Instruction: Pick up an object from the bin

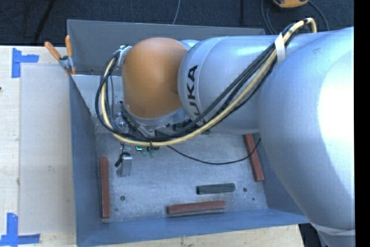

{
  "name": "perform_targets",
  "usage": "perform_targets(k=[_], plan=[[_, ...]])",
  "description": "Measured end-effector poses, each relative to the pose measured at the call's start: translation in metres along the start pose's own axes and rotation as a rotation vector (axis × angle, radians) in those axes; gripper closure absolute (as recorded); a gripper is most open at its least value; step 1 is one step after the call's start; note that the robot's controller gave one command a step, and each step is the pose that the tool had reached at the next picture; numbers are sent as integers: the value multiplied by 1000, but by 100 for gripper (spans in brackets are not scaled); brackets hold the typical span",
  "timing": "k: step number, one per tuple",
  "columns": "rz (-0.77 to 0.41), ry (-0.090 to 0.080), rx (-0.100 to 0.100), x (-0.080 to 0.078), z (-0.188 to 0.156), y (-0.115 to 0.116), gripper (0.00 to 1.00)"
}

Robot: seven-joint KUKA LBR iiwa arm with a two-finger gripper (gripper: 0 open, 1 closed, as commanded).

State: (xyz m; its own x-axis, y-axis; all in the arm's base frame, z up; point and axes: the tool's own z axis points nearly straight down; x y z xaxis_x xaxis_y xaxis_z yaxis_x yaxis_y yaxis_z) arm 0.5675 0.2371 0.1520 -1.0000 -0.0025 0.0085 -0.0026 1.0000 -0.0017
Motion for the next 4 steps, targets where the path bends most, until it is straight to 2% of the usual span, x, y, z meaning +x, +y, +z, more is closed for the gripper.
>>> perform_targets(k=[1,2,3,4], plan=[[4,-8,-2,-2,-4,-1,0],[77,-10,-3,26,54,6,0],[128,0,1,34,73,5,0],[153,-9,-4,-3,78,-1,0]])
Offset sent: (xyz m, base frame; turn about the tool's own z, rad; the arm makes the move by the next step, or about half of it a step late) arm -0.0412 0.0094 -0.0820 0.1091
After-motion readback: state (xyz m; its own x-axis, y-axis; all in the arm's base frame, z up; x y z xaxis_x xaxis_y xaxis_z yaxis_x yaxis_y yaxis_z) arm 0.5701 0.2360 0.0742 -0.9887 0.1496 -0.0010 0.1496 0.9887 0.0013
